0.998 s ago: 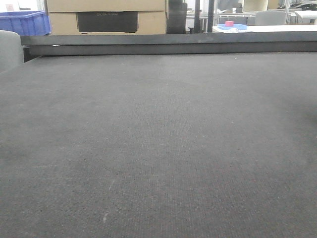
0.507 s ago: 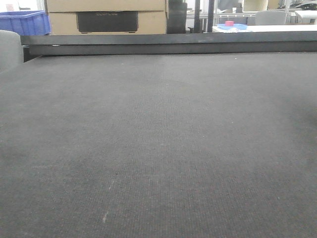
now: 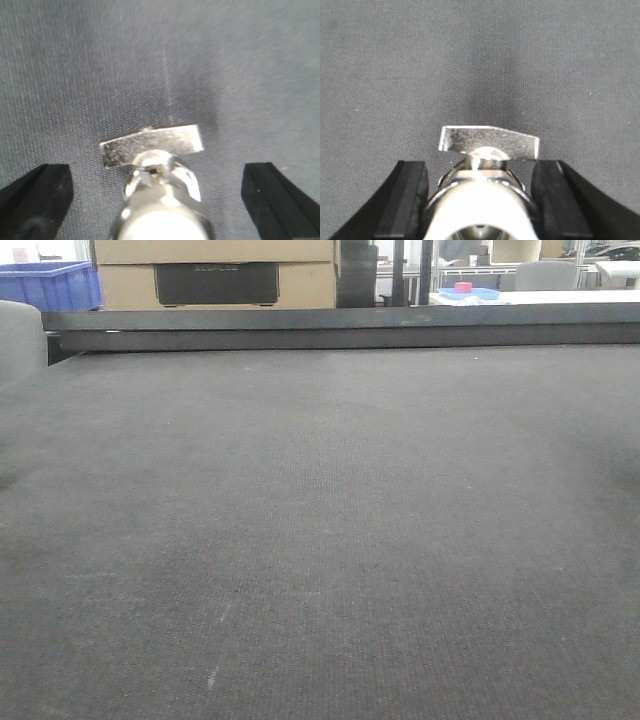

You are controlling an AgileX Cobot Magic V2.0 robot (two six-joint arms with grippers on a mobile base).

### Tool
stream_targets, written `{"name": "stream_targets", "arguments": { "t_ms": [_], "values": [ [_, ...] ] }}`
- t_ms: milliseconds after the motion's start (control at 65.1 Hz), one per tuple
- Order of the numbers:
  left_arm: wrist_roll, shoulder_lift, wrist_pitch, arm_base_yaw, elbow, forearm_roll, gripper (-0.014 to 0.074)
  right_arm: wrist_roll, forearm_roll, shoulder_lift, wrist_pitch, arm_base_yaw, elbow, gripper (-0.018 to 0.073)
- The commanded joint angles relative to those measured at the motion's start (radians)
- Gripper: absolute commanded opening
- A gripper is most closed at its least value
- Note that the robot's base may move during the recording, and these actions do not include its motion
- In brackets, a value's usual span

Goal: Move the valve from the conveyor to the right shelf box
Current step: 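Close the left gripper on the second valve and lift it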

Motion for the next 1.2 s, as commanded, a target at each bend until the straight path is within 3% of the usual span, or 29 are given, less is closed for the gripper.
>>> {"name": "stream_targets", "arguments": {
  "t_ms": [0, 246, 353, 491, 706, 890, 1182],
  "values": [
    [0.004, 0.001, 0.006, -0.001, -0.009, 0.010, 0.0582, -0.004, -0.003, -0.015, -0.049, -0.001, -0.005, -0.0154],
    [-0.011, 0.001, 0.038, -0.001, -0.009, 0.023, 0.0579, -0.004, -0.003, -0.015, -0.049, -0.001, -0.005, -0.0154],
    [-0.023, 0.001, 0.041, -0.001, -0.009, 0.025, 0.0539, -0.004, -0.003, -0.015, -0.045, -0.001, -0.005, -0.0154],
    [-0.023, 0.001, 0.057, -0.001, -0.009, 0.025, 0.0347, -0.004, -0.003, -0.015, -0.041, -0.001, -0.005, -0.0154],
    [-0.023, 0.001, 0.070, -0.001, -0.009, 0.024, -0.0112, -0.004, -0.003, -0.015, -0.037, -0.001, -0.003, -0.0154],
    [-0.051, -0.060, 0.086, -0.008, -0.009, 0.025, -0.0111, -0.004, -0.003, -0.015, -0.037, -0.001, 0.017, -0.0154],
    [-0.078, -0.311, 0.076, -0.019, 0.002, 0.021, -0.0111, -0.004, -0.003, -0.017, -0.037, -0.001, 0.021, -0.0154]
  ]
}}
